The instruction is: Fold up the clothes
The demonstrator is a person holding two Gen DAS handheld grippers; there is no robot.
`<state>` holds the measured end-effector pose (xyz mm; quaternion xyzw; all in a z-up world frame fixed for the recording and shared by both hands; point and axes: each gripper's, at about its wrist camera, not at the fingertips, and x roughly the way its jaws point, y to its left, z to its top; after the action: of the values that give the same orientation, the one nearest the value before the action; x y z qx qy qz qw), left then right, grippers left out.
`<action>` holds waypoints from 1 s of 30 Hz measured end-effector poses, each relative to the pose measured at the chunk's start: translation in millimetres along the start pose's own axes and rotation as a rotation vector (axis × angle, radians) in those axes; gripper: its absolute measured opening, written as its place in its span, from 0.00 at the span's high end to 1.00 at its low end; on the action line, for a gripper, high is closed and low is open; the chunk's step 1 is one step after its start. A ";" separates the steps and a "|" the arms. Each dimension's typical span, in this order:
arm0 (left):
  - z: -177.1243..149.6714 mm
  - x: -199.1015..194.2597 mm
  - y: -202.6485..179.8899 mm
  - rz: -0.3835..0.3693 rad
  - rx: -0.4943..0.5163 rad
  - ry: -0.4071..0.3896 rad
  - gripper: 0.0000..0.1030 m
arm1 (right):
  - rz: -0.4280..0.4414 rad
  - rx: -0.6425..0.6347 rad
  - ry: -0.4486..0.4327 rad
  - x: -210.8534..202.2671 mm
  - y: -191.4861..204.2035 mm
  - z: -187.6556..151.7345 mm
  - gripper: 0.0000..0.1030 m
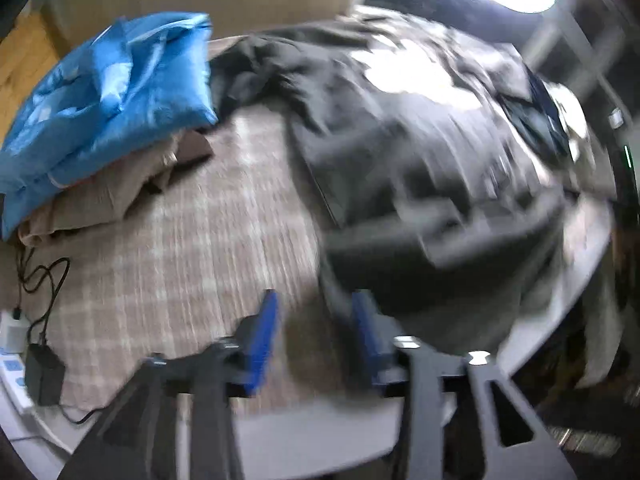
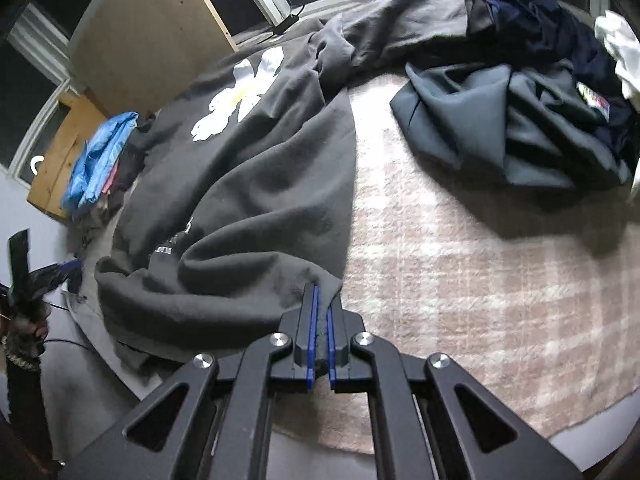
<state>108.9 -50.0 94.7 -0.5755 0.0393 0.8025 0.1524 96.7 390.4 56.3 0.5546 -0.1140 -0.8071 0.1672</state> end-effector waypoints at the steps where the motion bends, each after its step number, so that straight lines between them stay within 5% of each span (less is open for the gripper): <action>1: -10.5 0.6 -5.7 -0.002 0.021 0.011 0.48 | 0.004 -0.003 -0.001 -0.7 -0.1 -0.1 0.95; 5: -41.5 14.8 -19.4 -0.035 0.035 0.067 0.48 | 0.021 0.006 0.020 0.4 -3.4 -3.0 0.95; 11: -42.0 45.9 -28.2 -0.065 0.029 0.092 0.52 | 0.009 -0.005 0.050 4.0 -1.6 -5.2 0.95; 12: -39.9 49.6 -31.3 -0.055 0.045 0.090 0.57 | 0.009 -0.006 0.050 3.1 -1.2 -5.3 0.95; 15: -31.1 49.5 -36.5 -0.107 0.052 0.070 0.93 | 0.012 -0.010 0.044 -0.4 0.3 -5.9 0.95; 21: -24.5 10.0 -39.1 -0.131 0.058 0.019 0.94 | 0.035 -0.033 0.036 -7.8 8.2 -6.8 0.94; 26: -27.4 -49.6 -12.4 -0.122 -0.022 -0.067 0.94 | 0.064 -0.102 0.027 -19.5 21.1 -23.4 0.51; 30: -42.3 -61.0 4.8 -0.105 -0.062 -0.071 0.94 | 0.069 -0.148 -0.003 -31.1 23.6 -53.4 0.51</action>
<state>163.9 -76.9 137.0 -0.5522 -0.0215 0.8142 0.1777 160.1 381.2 72.5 0.5352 -0.0731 -0.8080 0.2352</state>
